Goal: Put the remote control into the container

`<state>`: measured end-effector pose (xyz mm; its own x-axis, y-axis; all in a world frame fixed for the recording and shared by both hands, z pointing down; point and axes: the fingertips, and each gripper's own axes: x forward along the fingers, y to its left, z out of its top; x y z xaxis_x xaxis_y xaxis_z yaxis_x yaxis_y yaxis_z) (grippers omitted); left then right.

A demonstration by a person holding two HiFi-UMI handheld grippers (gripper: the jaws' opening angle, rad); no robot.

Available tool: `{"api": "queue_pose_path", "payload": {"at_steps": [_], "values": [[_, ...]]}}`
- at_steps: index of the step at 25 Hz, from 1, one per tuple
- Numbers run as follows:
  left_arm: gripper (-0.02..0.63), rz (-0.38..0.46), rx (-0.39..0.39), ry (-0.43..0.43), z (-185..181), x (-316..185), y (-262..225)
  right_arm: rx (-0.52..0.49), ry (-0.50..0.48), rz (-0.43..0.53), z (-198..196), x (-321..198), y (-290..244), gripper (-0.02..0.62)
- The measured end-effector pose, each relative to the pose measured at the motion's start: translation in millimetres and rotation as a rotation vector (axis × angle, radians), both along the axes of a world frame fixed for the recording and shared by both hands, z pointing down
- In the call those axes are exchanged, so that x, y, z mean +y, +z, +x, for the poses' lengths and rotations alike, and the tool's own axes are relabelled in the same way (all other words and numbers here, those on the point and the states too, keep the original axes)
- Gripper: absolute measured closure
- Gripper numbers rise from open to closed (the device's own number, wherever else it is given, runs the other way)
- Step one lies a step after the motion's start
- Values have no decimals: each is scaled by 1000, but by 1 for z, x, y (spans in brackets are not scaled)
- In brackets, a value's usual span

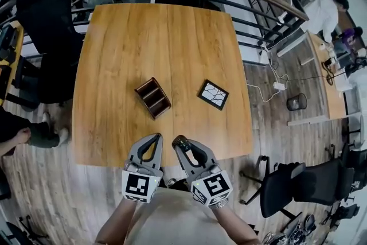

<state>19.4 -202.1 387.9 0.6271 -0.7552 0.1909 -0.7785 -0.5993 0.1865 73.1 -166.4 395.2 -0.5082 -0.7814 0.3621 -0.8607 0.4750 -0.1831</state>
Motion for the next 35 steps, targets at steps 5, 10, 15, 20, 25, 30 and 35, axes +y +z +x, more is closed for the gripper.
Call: {"api": "queue_pose_path", "payload": {"at_steps": [5,10,15,20,25,30,35], "values": [[594,45,-15,32,0,-49,-2,35,20,-14,1,-34,6,491],[594,29,-39,-3,-10,-72,8,55,-30,-33,0,-64,23,492],[594,-7,-60,-130,-33,-81,27,76,-162,-54,-9,-102,54,492],[594,-60,-84,-311,-50,-85,45,94,-345,-85,-19,-139,90,492],[594,-124,-47,-487,-49,-80,59,154,-580,-94,-36,-155,127,492],[594,-165,-51,-572,-29,-68,72,211,-783,-80,-42,-160,154,491],[594,-198,-61,-589,-16,-59,105,306,-919,1,-54,-165,180,492]]}}
